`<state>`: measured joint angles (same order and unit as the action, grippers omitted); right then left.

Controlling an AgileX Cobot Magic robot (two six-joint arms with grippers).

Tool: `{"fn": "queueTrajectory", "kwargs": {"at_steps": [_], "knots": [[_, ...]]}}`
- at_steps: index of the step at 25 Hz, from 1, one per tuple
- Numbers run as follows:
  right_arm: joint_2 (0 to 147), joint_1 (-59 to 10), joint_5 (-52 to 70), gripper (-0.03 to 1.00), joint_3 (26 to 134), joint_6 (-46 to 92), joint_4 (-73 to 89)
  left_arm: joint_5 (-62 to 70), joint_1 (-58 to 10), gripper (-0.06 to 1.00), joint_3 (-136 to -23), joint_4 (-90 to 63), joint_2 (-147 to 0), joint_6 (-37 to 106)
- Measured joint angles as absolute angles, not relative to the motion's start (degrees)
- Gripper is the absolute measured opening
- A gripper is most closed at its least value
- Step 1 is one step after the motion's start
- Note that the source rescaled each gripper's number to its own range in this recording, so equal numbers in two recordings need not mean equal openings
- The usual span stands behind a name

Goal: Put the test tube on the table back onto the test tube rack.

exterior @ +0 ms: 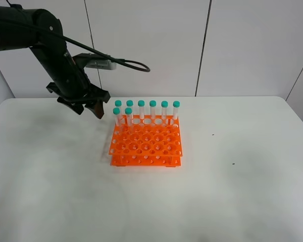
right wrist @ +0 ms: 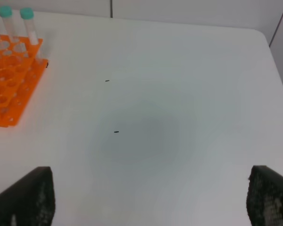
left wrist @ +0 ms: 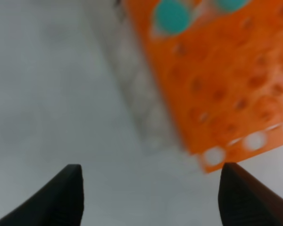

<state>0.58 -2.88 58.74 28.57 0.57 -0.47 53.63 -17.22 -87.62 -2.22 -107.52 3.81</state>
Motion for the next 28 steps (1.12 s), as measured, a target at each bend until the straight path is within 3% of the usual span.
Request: {"fn": "queueTrajectory", "kwargs": {"at_steps": [10, 18, 23, 28], "knots": [[0.58, -2.88, 58.74, 0.89, 28.57, 0.57, -0.47, 59.99, -4.08, 1.0, -88.18, -2.0, -109.43, 3.29], [0.58, -2.88, 58.74, 0.89, 28.57, 0.57, -0.47, 66.71, -1.83, 1.0, -87.37, 0.39, -107.46, 2.44], [0.58, -2.88, 58.74, 0.89, 28.57, 0.57, -0.47, 66.71, -1.83, 1.0, -80.78, 1.0, -101.96, 2.05], [0.58, -2.88, 58.74, 0.89, 28.57, 0.57, -0.47, 66.71, -1.83, 1.0, -67.1, 1.05, -89.58, 1.99]]}}
